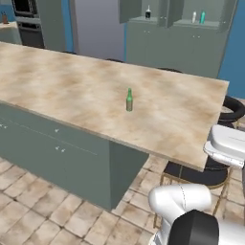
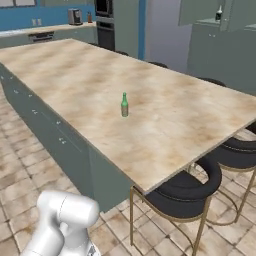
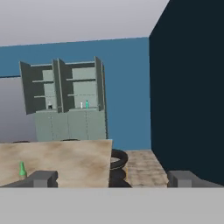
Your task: Sort all alcoholic drinks to one cabinet, and non-alcoholic drinks to the other.
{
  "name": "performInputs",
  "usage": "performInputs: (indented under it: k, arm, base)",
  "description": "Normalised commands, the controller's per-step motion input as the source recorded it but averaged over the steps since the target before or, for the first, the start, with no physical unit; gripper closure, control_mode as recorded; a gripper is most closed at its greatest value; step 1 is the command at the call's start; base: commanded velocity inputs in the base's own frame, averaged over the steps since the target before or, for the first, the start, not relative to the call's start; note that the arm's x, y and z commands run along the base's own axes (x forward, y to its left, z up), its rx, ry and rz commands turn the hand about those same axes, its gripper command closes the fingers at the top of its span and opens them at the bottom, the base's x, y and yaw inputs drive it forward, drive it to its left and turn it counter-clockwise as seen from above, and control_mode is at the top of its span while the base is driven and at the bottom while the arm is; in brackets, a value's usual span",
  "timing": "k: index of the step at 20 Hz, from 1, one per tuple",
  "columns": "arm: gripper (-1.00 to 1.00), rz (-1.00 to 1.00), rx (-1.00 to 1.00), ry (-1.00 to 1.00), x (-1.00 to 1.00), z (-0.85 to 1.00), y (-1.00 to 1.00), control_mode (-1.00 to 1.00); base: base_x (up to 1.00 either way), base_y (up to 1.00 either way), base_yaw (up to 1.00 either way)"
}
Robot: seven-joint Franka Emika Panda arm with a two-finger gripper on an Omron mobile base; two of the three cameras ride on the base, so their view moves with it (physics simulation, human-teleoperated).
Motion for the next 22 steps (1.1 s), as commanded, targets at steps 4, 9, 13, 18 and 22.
performInputs:
  k: [4,9,13,18,22]
  arm:
    - [-1.0,0.0,0.0,0.0,0.0,0.0,0.0,1.0]
    - [-1.0,0.0,0.0,0.0,0.0,0.0,0.0,1.0]
    - [-1.0,0.0,0.0,0.0,0.0,0.0,0.0,1.0]
    - [-1.0,0.0,0.0,0.0,0.0,0.0,0.0,1.0]
    - [-1.0,0.0,0.0,0.0,0.0,0.0,0.0,1.0]
  base:
    - [0.28,0.69,-0.33]
    - [0.27,0.67,-0.32]
    - [0.23,0.7,-0.34]
    - [0.17,0.71,-0.36]
    - [0.11,0.68,-0.37]
